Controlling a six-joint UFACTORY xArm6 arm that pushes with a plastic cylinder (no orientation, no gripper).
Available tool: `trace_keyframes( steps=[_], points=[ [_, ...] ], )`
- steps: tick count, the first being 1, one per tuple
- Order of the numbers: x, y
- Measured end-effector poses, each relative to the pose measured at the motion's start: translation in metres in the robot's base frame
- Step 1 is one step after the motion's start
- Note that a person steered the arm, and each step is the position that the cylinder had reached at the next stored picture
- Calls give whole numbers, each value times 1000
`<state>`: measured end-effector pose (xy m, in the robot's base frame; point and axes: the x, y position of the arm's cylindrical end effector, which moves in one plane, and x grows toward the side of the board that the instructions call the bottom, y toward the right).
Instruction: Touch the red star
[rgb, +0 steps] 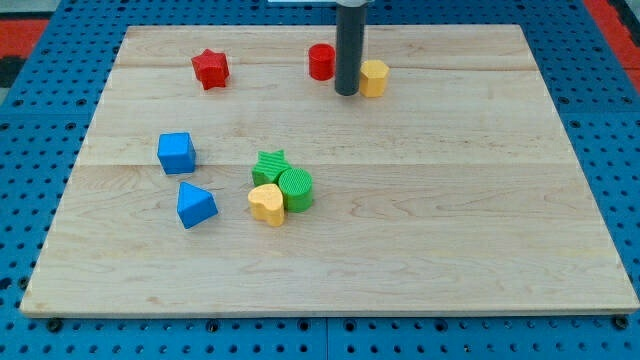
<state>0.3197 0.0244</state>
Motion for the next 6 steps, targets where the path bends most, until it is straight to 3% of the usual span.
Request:
trace_keyframes(
  steps=[2,3,4,6],
  points=[
    [-23,93],
    [-41,89],
    [-6,33],
    [-1,-153]
  ],
)
